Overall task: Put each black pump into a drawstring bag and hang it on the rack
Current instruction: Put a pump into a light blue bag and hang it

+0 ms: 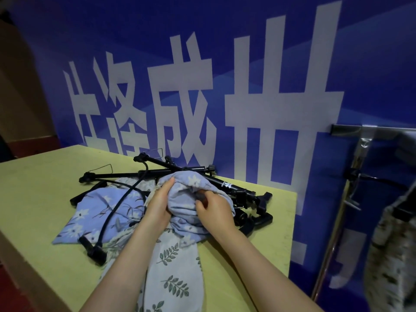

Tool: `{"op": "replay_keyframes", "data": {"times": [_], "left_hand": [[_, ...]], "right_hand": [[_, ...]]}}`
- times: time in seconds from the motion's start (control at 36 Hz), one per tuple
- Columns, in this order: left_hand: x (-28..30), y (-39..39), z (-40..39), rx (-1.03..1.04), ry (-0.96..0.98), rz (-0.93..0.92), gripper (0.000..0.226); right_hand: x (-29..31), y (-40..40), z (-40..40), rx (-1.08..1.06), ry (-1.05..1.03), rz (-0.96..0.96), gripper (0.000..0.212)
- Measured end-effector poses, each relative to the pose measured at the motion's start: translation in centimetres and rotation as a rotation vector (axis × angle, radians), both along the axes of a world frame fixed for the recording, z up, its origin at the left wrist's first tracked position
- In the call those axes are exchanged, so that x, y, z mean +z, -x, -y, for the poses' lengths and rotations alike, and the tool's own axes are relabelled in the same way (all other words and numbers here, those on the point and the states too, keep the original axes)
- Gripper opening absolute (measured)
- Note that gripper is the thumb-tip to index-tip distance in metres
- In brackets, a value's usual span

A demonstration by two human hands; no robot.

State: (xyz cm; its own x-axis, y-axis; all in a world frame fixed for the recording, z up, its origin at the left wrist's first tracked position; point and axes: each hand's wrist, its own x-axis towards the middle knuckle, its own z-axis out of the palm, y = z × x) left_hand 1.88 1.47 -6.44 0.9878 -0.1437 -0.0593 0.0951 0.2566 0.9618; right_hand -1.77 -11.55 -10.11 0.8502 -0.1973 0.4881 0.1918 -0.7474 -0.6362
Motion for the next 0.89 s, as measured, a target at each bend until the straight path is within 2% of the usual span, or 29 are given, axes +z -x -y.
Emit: {"op": "replay_keyframes", "data": {"times": [0.11, 0.19, 0.36, 0.44, 0.5, 0.56, 0.61, 0.67, 0.72, 0.81, 0.89], "left_hand": [[-0.3, -0.2, -0.6, -0.023, 0.056, 0.005, 0.038], [-0.2, -0.6, -0.9, -0.022, 0.086, -0.023, 0.044], [-0.8, -1.3, -1.7, -0.038, 0.118, -0.049, 0.054], [-1.0, -1.3, -1.6, -0.062, 0.133, -0.017, 0.049], [-0.8, -1.2, -1.3, -0.051, 0.125, -0.002, 0.048], [-0.4, -1.0, -0.8, -0.010, 0.095, -0.011, 0.047], [-0.1, -0.5, 0.0, 0.037, 0.047, 0.005, 0.042], [0.3, 0.4, 0.9, 0.007, 0.032, 0.033, 0.048], [0.6, 1.0, 1.1, 0.013, 0.069, 0.084, 0.055], [1.5, 1.2, 0.5, 0.173, 0.077, 0.188, 0.036], [2.7, 1.1, -1.0, 0.326, -0.116, 0.307, 0.027]], "right_hand": [[0.1, 0.0, 0.0, 0.098, 0.028, 0.030, 0.033], [-0.1, 0.0, -0.1, 0.178, 0.048, 0.084, 0.028], [-0.2, 0.0, -0.3, 0.267, 0.006, 0.290, 0.027], [0.2, 0.4, -0.3, 0.169, -0.021, 0.418, 0.028], [0.5, 0.5, 0.1, -0.030, -0.031, 0.457, 0.032], [0.8, 0.5, 0.7, -0.197, -0.064, 0.354, 0.038], [0.8, 0.4, 1.6, -0.230, -0.108, 0.258, 0.030], [0.8, 0.6, 2.0, -0.124, -0.182, 0.242, 0.020], [1.1, 1.4, 1.6, 0.044, -0.247, 0.151, 0.020], [1.2, 2.5, 1.3, 0.195, -0.216, 0.090, 0.019], [1.5, 3.9, 1.6, 0.302, -0.256, 0.069, 0.024]]}}
